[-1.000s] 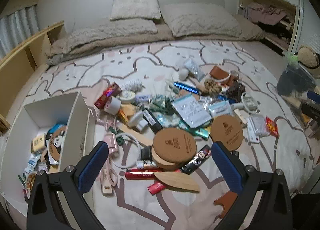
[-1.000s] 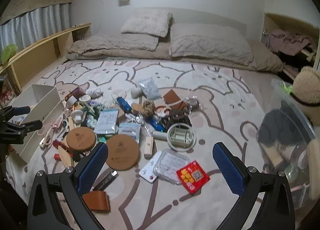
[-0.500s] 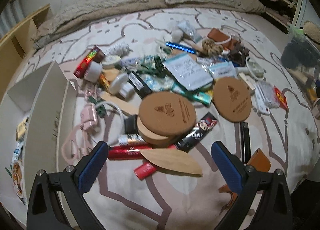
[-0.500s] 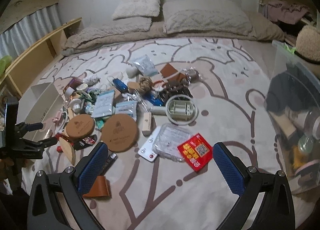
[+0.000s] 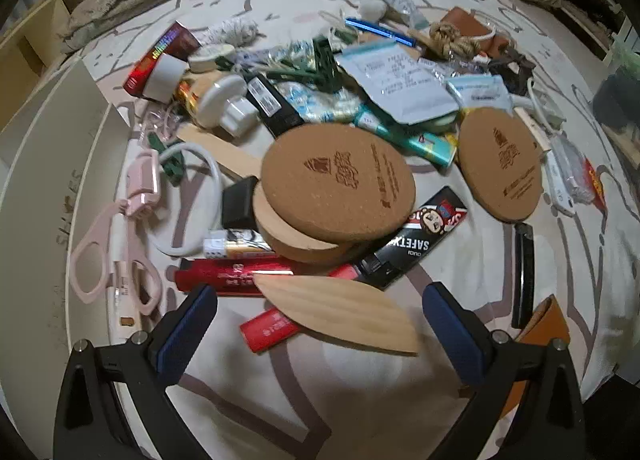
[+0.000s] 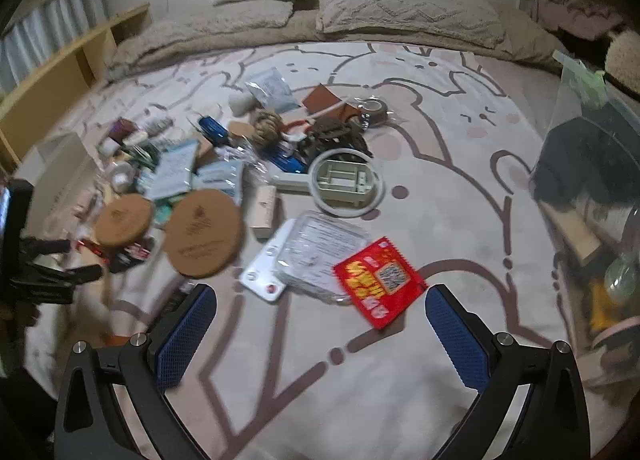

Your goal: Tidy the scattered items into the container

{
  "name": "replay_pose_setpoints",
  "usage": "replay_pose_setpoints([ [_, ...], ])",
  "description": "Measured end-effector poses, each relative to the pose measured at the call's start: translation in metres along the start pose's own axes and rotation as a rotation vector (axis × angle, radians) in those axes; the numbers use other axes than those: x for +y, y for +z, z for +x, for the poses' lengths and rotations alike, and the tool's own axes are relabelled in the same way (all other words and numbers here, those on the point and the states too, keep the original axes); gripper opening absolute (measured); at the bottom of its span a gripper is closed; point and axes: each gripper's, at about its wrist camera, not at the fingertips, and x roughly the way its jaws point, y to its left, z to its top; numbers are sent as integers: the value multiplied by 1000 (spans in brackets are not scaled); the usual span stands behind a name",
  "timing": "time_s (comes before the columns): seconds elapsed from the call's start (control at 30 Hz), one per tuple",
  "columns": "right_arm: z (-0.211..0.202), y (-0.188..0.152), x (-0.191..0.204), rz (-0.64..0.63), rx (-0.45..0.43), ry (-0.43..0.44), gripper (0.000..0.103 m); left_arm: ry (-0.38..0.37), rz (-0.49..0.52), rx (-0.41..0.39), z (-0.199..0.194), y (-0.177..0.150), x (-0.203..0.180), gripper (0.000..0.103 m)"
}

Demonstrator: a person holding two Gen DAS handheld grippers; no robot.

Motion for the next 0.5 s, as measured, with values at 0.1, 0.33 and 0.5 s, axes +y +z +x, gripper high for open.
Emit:
replay_pose_setpoints([
  [0.1,7,-2,-1,-41,-1,-43,103,32,30,8,6,-2,-6,103],
  [0.33,28,-9,-11,-52,41,-113,103,86,89,34,16,-9,-15,103],
  [0.5,41,-19,-13,-80,91,-144,103,88,102,33,14,-18,-8,103],
])
